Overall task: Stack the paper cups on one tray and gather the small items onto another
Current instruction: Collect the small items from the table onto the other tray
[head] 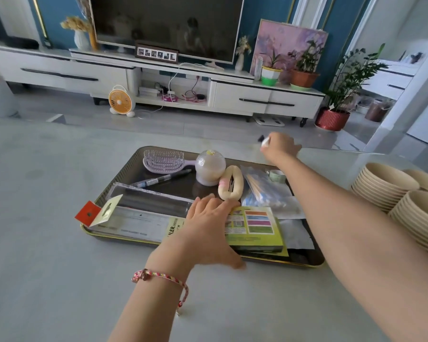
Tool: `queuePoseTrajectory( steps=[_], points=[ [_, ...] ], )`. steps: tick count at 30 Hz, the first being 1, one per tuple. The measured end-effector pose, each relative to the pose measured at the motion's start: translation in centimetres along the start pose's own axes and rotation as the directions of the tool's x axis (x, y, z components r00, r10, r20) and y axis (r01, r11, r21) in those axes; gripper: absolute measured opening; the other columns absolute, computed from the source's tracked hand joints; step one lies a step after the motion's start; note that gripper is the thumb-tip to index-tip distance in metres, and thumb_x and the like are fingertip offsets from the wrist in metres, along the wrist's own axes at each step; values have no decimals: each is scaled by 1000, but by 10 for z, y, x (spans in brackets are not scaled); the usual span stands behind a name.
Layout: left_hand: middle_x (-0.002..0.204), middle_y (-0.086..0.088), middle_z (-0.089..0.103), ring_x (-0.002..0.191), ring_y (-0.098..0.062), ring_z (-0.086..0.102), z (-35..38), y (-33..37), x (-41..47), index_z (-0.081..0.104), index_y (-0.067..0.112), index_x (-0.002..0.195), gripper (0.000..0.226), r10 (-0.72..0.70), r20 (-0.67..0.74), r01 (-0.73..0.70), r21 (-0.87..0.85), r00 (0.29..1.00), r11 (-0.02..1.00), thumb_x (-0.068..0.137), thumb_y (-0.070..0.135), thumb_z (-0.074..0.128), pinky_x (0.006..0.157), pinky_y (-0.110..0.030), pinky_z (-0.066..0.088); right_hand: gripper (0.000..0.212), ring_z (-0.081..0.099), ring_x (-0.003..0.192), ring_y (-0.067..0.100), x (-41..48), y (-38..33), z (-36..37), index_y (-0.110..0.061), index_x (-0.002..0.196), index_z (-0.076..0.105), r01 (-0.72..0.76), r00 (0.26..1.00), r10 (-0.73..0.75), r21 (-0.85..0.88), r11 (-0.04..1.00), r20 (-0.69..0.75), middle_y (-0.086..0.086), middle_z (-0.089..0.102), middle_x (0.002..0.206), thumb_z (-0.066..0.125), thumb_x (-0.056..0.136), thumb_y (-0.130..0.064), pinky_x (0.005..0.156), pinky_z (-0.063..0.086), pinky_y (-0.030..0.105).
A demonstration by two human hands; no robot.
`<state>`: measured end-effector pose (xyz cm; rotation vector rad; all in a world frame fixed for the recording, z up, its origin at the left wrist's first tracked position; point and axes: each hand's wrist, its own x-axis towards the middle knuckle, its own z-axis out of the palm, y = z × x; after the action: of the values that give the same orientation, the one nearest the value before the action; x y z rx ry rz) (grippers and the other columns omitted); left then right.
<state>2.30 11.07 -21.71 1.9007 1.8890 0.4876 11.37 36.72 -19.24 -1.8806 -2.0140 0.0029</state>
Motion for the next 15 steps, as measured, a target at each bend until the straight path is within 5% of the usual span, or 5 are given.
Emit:
queuePoseTrajectory(
  steps=[5,8,10,12,15],
  points=[
    [157,10,-5,144,-15,-18,-25,-4,-13,-9,32,147,125,-74,-1,74,-79,997,994,60,44,81,117,-41,-7,18,58,87,19,-57,-68,-64,-14,95,60,301,947,-193,503,810,-256,2,62,92,58,85,-28,69,39,27],
    [142,0,41,131,-18,36,-61,-25,-37,37,30,137,77,-210,-239,126,-324,948,937,71,35,76,104,-33,33,23,53,76,3,-121,-95,-86,-13,103,66,417,802,-597,706,572,10,-6,59,88,64,83,-25,65,41,16],
    [110,-1,57,105,-18,52,-78,-47,-52,58,24,111,31,-346,-506,93,-459,790,884,82,24,67,85,-26,36,31,58,86,10,-151,-102,-69,-13,111,64,517,691,-710,593,617,136,-2,64,98,64,83,-27,73,48,20],
    [110,-1,56,106,-21,54,-86,-69,-58,56,18,118,33,-517,-573,165,-553,636,817,86,22,62,85,-27,36,41,60,99,22,-166,-102,-44,-13,121,56,617,678,-709,376,692,193,7,65,112,60,85,-31,82,51,34],
    [125,-10,58,110,-30,57,-84,-91,-64,54,12,123,38,-621,-544,222,-624,564,749,86,20,60,93,-36,43,39,59,102,30,-173,-102,-25,-10,125,51,595,718,-659,294,748,223,14,62,118,51,91,-27,84,50,40]
  ],
)
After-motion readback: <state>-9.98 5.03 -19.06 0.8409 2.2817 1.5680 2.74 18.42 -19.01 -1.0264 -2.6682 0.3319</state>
